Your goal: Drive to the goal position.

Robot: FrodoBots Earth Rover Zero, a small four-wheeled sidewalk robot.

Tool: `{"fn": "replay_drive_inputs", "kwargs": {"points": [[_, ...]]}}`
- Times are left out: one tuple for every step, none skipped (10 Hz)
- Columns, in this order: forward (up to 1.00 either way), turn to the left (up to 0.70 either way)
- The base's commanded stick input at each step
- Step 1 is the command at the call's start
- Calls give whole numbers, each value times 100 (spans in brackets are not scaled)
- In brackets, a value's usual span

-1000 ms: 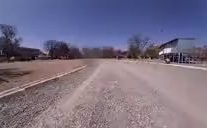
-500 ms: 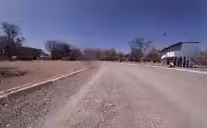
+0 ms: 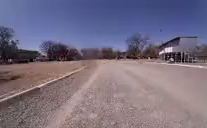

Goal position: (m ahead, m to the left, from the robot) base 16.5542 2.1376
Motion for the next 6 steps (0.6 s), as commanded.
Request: {"fn": "replay_drive_inputs", "kwargs": {"points": [[100, 0], [100, 0], [100, 0], [100, 0], [100, 0], [100, 0]]}}
